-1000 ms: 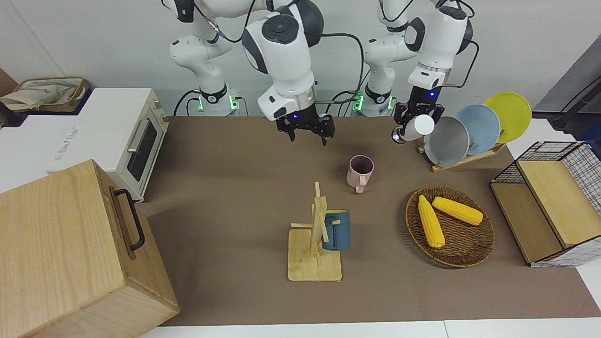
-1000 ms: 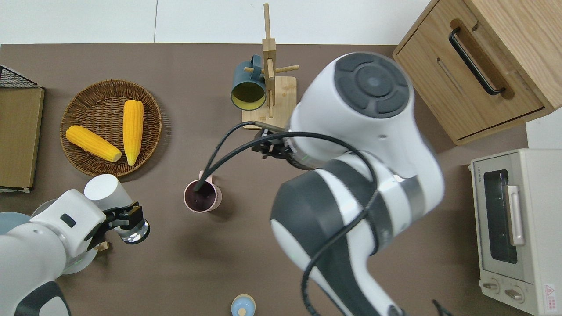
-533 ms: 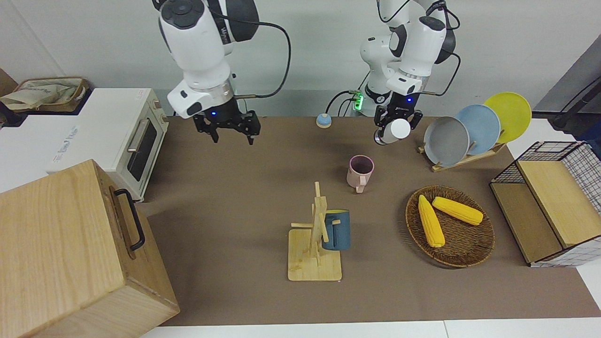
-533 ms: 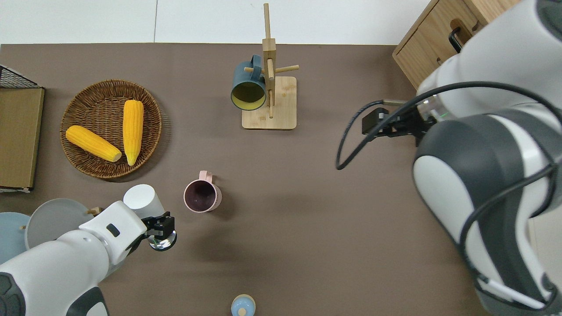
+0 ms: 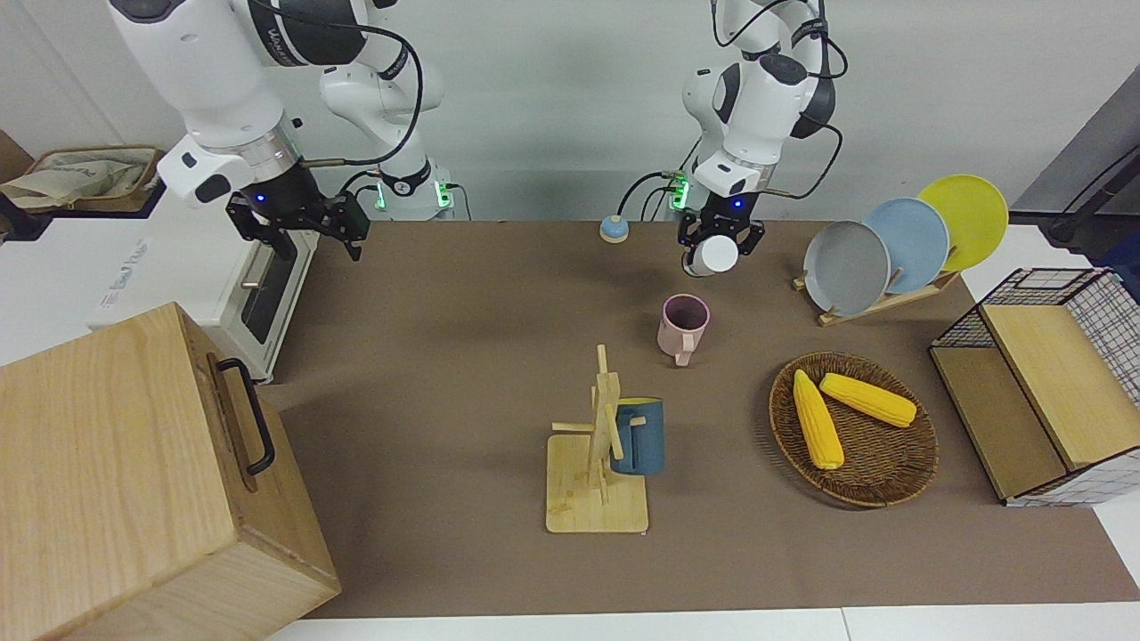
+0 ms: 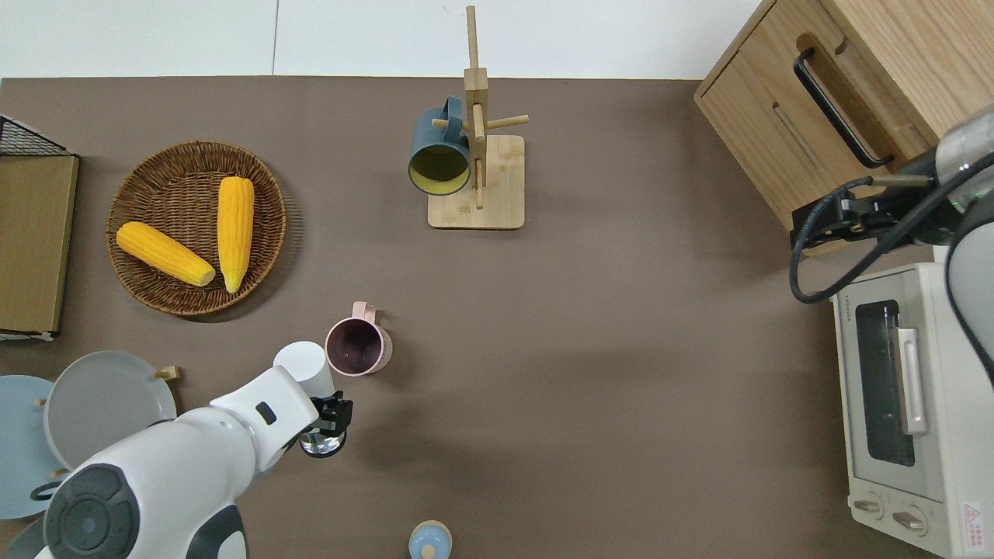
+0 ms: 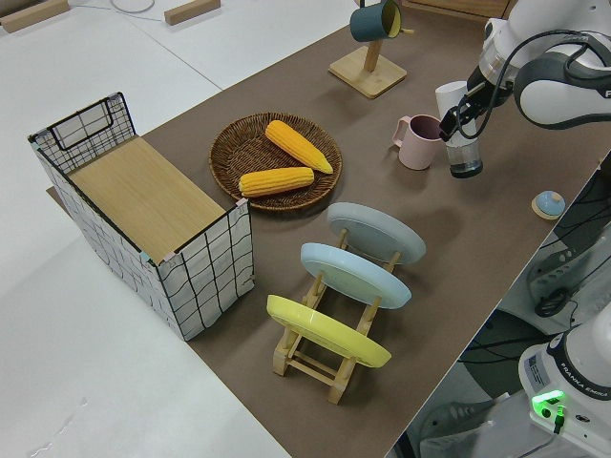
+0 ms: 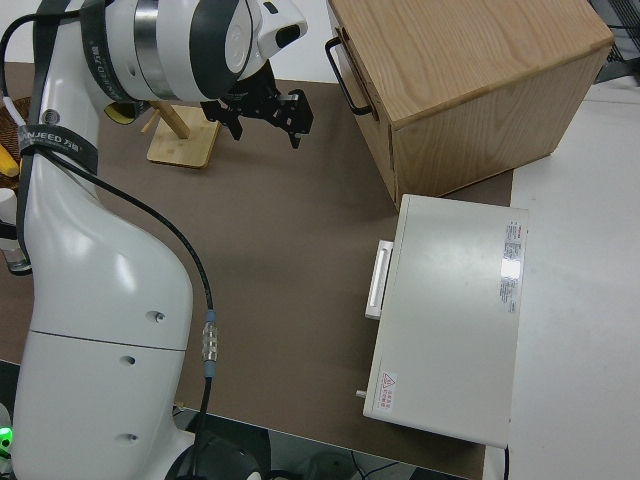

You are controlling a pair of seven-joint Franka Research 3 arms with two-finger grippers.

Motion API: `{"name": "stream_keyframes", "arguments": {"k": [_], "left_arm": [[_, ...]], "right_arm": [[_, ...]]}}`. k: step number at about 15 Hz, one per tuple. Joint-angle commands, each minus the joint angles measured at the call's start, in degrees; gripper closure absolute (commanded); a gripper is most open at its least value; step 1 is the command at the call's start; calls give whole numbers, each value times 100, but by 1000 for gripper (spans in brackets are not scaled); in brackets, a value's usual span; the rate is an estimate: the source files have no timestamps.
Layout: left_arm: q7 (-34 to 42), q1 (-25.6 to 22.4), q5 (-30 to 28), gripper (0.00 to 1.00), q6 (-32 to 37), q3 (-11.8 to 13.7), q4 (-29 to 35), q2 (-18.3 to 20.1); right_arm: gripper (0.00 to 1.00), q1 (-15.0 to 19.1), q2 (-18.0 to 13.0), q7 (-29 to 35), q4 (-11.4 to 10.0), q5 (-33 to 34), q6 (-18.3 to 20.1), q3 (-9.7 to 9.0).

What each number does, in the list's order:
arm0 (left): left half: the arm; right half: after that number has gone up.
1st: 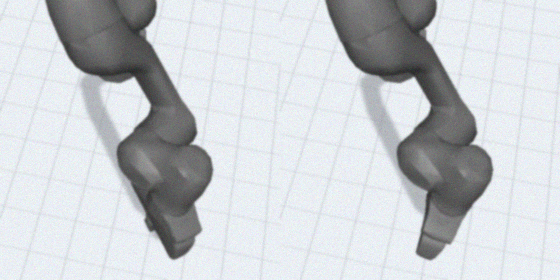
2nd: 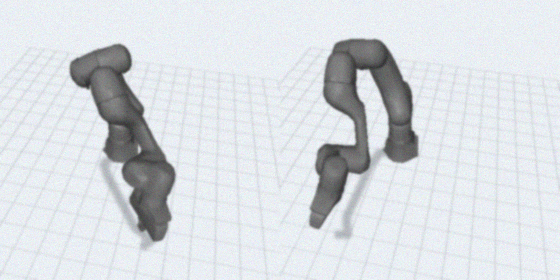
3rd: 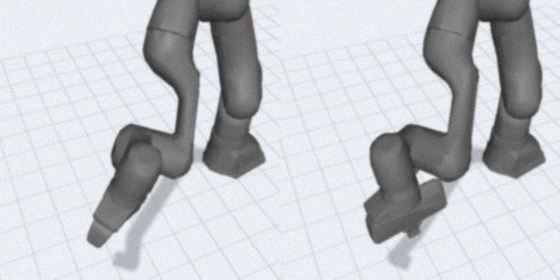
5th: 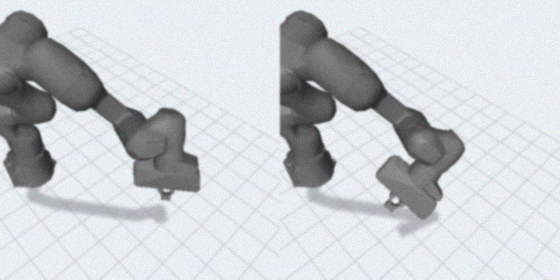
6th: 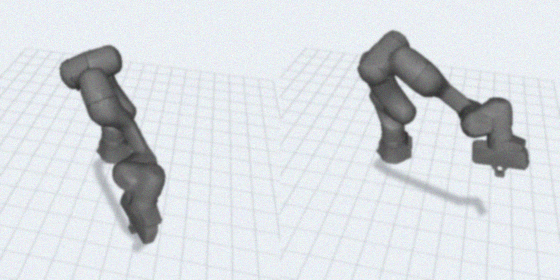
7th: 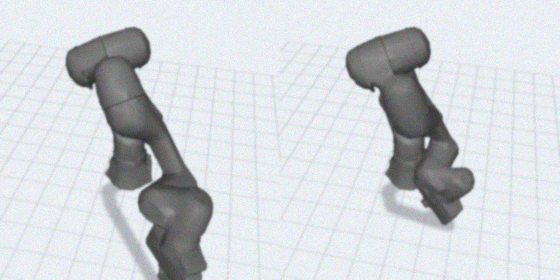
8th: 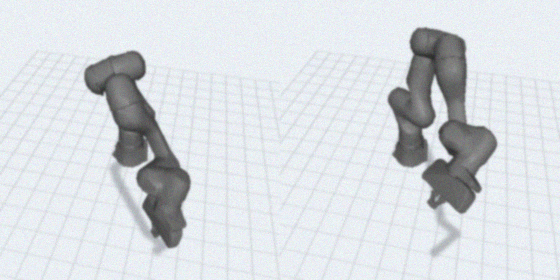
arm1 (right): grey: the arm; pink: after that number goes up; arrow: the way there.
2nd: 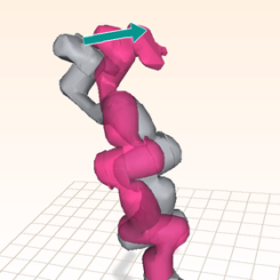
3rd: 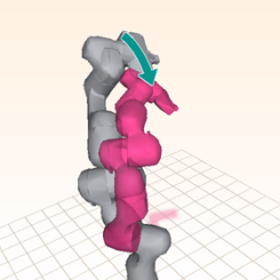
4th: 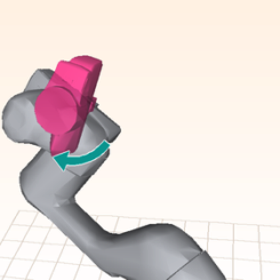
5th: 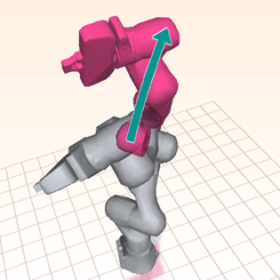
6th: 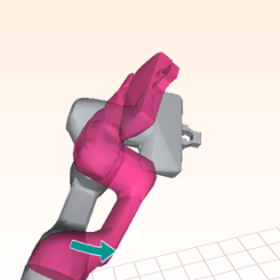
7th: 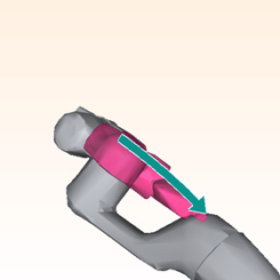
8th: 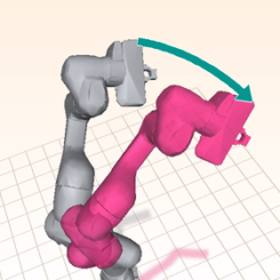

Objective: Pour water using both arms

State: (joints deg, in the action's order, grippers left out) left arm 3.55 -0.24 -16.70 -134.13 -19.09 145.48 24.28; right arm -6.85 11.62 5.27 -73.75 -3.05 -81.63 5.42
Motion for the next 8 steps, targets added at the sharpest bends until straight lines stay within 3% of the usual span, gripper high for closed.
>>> {"name": "stream_keyframes", "arguments": {"k": [1,8], "left_arm": [[-57,76,-44,1000,9,-130,-37,-159],[-21,-20,61,1000,1089,-112,-687,-616]], "right_arm": [[9,307,-221,-131,-218,33,41,-120],[7,334,-248,-114,-174,-20,24,-182]]}}
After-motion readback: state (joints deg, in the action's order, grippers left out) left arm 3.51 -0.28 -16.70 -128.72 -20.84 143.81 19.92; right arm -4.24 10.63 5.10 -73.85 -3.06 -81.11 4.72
